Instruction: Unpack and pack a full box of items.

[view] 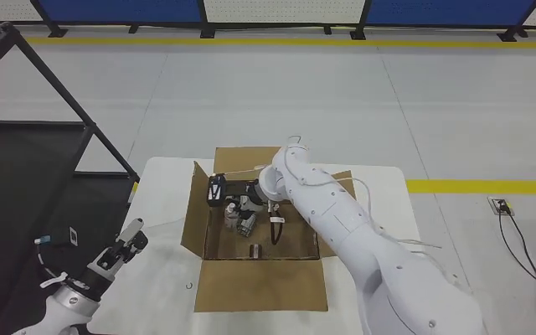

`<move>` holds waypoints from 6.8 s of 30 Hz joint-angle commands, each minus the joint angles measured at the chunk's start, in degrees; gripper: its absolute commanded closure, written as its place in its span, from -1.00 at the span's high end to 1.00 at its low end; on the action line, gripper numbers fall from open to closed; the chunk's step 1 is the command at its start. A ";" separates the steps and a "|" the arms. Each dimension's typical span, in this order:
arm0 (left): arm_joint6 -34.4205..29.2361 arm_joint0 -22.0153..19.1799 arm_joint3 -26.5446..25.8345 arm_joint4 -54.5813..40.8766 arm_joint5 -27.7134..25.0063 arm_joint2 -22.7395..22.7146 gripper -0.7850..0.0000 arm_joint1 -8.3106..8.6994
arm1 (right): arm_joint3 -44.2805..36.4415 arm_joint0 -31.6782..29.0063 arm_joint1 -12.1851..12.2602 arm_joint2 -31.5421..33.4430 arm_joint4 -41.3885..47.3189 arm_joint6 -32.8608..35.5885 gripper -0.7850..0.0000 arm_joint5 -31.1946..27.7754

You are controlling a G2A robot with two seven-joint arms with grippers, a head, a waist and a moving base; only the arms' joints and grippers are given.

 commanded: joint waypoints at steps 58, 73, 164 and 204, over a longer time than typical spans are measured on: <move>0.23 -3.33 1.54 -0.16 1.49 0.29 1.00 0.86 | -72.77 -28.25 27.57 31.93 -7.88 34.68 -1.00 33.49; 0.23 -3.33 1.54 -0.16 1.49 0.29 1.00 0.86 | -91.07 -39.53 30.87 40.51 -14.02 43.61 -1.00 39.06; 1.92 -2.89 2.47 0.13 1.47 -0.18 1.00 1.03 | -91.07 -48.28 39.37 66.95 -23.18 54.95 1.00 47.57; -5.19 -8.68 15.30 -8.64 3.05 -5.84 1.00 4.42 | -32.44 -11.04 16.91 16.35 13.52 33.74 1.00 40.59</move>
